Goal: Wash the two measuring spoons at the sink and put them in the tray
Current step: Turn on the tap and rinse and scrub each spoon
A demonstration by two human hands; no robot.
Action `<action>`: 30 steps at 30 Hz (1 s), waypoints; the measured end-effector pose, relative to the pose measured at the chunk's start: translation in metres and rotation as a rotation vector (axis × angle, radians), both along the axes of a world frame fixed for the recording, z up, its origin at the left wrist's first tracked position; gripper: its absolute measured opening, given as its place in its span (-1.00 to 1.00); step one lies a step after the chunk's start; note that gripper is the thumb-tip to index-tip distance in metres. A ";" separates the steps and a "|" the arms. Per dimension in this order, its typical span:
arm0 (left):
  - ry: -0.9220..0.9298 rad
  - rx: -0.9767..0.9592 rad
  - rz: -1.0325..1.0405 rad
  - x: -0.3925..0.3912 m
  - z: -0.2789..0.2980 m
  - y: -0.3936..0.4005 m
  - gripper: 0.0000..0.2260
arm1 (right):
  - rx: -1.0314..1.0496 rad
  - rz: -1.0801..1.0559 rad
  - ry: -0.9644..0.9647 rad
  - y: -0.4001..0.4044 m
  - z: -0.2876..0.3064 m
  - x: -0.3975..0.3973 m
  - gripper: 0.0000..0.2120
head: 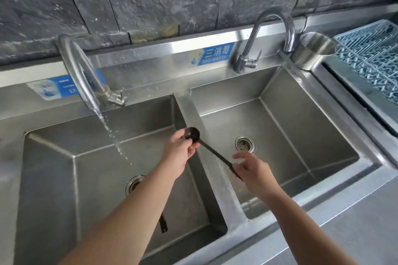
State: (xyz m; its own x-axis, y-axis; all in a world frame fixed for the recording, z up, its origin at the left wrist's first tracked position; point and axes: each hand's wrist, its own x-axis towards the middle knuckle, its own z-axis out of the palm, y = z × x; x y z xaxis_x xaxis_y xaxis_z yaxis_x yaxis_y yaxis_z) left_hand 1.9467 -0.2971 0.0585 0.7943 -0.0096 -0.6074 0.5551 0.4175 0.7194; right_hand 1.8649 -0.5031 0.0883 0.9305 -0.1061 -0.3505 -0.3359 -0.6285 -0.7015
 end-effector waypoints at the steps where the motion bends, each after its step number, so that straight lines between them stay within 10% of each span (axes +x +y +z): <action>1: -0.018 0.012 -0.027 0.007 0.000 -0.017 -0.68 | -0.019 -0.008 0.041 -0.013 -0.006 0.006 -0.87; 30: 0.395 0.727 -0.330 0.043 -0.273 -0.262 -0.82 | -0.072 -0.208 0.632 -0.128 -0.282 0.106 -0.81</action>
State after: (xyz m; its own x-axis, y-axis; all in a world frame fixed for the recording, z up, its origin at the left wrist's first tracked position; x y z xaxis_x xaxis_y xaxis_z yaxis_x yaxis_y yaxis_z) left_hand 1.9894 -0.5587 -0.2145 0.5509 0.2935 -0.7813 0.8297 -0.2934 0.4749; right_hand 1.9713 -0.6315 -0.1941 0.5063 -0.3046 -0.8067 -0.7876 -0.5442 -0.2888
